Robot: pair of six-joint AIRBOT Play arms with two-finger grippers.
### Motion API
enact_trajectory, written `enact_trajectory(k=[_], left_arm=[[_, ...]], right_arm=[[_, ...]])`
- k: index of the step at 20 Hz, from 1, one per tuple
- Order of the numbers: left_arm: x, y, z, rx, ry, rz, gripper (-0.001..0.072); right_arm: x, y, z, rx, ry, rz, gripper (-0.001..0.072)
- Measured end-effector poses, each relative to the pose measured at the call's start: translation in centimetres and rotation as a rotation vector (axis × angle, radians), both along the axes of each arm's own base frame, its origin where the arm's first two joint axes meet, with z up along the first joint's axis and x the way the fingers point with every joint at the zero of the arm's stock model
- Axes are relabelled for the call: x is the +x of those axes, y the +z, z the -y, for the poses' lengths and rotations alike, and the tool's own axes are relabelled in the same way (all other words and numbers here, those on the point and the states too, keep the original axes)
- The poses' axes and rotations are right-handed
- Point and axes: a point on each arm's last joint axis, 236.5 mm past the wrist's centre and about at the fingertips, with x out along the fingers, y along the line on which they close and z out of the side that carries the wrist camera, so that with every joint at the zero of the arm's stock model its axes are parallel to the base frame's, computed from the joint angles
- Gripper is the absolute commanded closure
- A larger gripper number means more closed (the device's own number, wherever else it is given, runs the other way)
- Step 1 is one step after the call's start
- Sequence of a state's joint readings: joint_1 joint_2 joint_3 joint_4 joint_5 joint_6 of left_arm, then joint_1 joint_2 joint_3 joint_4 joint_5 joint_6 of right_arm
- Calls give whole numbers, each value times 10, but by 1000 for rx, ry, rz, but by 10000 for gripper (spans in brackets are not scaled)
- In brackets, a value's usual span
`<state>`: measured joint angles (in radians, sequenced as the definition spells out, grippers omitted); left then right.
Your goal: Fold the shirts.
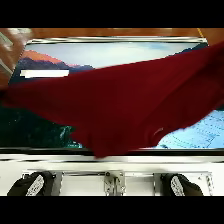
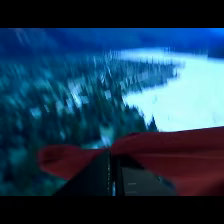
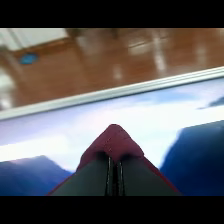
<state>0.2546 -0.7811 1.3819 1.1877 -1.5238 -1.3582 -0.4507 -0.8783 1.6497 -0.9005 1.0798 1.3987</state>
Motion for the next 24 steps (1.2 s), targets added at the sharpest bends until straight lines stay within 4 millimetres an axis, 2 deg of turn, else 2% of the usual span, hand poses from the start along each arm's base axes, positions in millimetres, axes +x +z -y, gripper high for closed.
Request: enact_trajectory(k=[2,4,6,7,9,11,12,13,14,15,17,18,20,21,23,24], left_arm=[[-7,-58,22,-122,-47,-157,667],[-19,-106,43,-238,-71,-287,667],[-31,-142,59,-334,-77,-382,667],[-35,-159,65,-371,-69,-418,667],[-41,-186,72,-425,-42,-466,667],[-42,-206,73,-455,-3,-480,667],[-41,-214,73,-464,16,-481,667],[-40,-220,73,-471,33,-476,667],[-39,-225,72,-475,45,-475,667],[-38,-228,72,-479,54,-473,667],[-38,-232,72,-485,66,-470,667],[-38,-233,72,-487,68,-471,667],[-38,-235,72,-488,72,-470,666],[-38,-235,72,-489,73,-470,667],[-37,-235,72,-491,75,-469,666],[-37,-236,72,-491,76,-468,666]], right_arm=[[46,-16,1,130,70,-13,650],[93,-55,-4,219,132,-93,650],[136,-114,-24,252,192,-222,649],[155,-151,-39,248,224,-303,649],[181,-221,-73,220,282,-451,649],[197,-286,-108,192,329,-573,645],[201,-312,-124,186,348,-620,632],[204,-336,-140,178,366,-658,494],[204,-355,-153,172,383,-694,166],[204,-368,-162,168,393,-718,62],[199,-380,-167,161,406,-756,62],[193,-382,-162,149,412,-783,63],[175,-384,-138,114,413,-860,73],[159,-390,-121,101,413,-930,129],[119,-406,-94,126,416,-1100,134],[98,-416,-88,156,424,-1187,134]])
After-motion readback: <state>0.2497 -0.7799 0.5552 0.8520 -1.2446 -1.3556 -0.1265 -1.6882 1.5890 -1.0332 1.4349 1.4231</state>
